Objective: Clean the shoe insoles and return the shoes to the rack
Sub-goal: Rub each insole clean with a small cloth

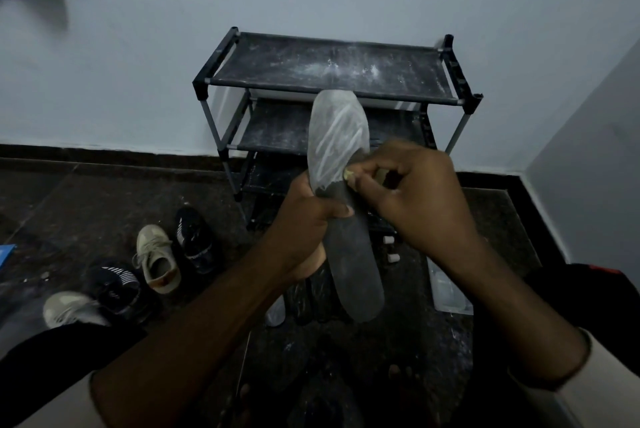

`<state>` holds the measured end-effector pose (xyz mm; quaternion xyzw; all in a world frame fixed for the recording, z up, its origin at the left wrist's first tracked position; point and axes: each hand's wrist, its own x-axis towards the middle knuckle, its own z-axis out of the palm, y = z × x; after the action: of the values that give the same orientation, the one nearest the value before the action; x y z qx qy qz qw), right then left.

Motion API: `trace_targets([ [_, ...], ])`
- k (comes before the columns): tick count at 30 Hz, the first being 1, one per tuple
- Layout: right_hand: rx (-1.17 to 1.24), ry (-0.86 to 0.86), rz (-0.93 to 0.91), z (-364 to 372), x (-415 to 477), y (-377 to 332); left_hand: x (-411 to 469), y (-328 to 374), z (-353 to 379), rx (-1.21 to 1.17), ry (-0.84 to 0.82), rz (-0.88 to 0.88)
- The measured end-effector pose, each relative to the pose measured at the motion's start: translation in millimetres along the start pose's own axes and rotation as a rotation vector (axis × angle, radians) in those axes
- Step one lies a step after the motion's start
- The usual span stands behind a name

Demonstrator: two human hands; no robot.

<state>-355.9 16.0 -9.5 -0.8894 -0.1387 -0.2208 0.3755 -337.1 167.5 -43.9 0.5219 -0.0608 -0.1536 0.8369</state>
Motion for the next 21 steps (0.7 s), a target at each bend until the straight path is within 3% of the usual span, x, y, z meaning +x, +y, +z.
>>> trace_targets([
  [5, 0.02, 0.096, 0.034, -11, 7, 7, -3, 0, 0, 0.004, -0.042, 0.004],
  [10, 0.015, -0.028, -0.059, -1, -2, 1, 0, -3, -3, 0.002, -0.042, 0.012],
  [14, 0.04, 0.08, -0.009, -8, 6, 9, -1, -3, -2, 0.009, -0.047, 0.01],
  [19, 0.058, -0.033, -0.076, 3, -4, 1, 0, -6, -4, 0.011, -0.05, 0.016],
  [21, 0.058, -0.001, -0.044, -2, -2, 5, 0, -4, -4, 0.014, -0.042, 0.011],
])
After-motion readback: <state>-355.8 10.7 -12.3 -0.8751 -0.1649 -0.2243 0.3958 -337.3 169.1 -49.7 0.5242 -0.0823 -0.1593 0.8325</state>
